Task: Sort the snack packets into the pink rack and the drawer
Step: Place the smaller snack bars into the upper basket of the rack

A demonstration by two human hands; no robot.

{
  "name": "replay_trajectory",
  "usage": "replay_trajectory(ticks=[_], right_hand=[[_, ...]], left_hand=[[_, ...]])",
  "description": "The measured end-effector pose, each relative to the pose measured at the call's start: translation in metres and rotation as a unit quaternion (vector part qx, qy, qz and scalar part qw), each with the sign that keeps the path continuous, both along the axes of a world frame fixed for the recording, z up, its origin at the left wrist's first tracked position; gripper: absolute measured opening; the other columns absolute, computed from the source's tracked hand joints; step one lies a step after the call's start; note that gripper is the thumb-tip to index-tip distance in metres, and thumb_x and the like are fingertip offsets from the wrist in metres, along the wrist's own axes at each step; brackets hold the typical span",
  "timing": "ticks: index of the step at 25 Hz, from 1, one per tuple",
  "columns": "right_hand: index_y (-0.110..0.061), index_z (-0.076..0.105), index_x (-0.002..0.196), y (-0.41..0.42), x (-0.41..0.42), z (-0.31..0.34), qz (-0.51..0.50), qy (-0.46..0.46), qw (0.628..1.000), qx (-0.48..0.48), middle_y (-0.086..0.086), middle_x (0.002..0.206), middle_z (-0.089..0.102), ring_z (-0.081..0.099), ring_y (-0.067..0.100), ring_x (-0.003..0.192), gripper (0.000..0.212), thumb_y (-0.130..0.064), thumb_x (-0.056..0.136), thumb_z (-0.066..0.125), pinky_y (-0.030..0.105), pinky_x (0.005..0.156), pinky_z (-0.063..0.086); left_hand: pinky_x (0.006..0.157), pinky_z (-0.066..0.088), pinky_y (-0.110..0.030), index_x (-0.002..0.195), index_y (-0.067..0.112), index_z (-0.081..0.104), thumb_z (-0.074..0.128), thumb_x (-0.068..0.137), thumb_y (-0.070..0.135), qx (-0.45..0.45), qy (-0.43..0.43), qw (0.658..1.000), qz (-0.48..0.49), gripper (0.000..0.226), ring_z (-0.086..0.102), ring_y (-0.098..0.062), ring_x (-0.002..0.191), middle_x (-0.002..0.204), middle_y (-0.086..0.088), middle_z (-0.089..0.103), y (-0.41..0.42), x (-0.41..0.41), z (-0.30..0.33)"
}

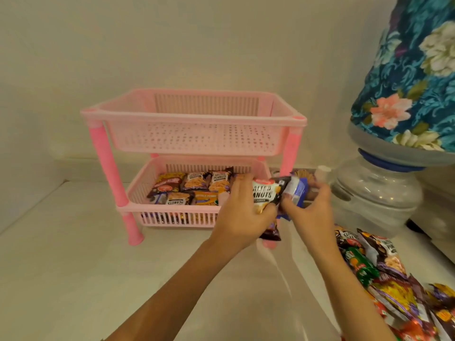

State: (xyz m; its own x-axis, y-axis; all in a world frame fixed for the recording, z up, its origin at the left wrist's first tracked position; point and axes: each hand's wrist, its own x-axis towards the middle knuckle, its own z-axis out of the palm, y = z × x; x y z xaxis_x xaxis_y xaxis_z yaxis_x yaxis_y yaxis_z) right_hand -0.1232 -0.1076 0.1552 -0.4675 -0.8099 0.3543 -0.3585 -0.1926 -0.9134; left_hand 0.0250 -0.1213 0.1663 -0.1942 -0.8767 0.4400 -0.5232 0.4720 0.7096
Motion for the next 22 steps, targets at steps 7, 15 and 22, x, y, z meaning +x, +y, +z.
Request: replay_trajectory(ticks=[7,15,22], right_hand=[[-0.025,0.045,0.108,-0.012,0.104,0.108,0.033,0.007,0.992,-0.121,-0.010,0.090,0.061,0.064,-0.004,0.069,0.048,-0.022,0.071,0.075,0.019,0.055,0.053],[-0.020,0.042,0.107,-0.136,0.164,0.204,0.069,0.114,0.990,-0.040,0.002,0.086,0.060,0.063,0.015,0.068,0.049,-0.028,0.072,0.076,0.030,0.052,0.054],[-0.001,0.047,0.101,-0.243,0.178,0.204,0.142,0.220,0.932,0.250,0.013,0.083,0.060,0.065,0.024,0.065,0.045,-0.019,0.075,0.077,0.030,0.046,0.055]], left_hand=[[0.091,0.041,-0.026,0.143,0.018,0.032,0.058,0.083,0.037,-0.101,0.018,0.995,-0.013,0.068,0.051,-0.017,0.114,0.136,-0.004,0.046,-0.037,0.106,0.110],[0.077,0.042,-0.030,0.137,0.017,0.041,0.048,0.089,0.035,-0.011,-0.053,0.996,0.064,0.051,0.055,-0.030,0.106,0.127,-0.013,0.054,-0.159,0.189,0.198],[0.052,0.032,-0.031,0.093,0.005,0.056,0.035,0.099,0.017,0.173,-0.400,0.899,0.033,0.025,0.040,-0.024,0.059,0.080,-0.011,0.048,-0.241,0.178,0.191]])
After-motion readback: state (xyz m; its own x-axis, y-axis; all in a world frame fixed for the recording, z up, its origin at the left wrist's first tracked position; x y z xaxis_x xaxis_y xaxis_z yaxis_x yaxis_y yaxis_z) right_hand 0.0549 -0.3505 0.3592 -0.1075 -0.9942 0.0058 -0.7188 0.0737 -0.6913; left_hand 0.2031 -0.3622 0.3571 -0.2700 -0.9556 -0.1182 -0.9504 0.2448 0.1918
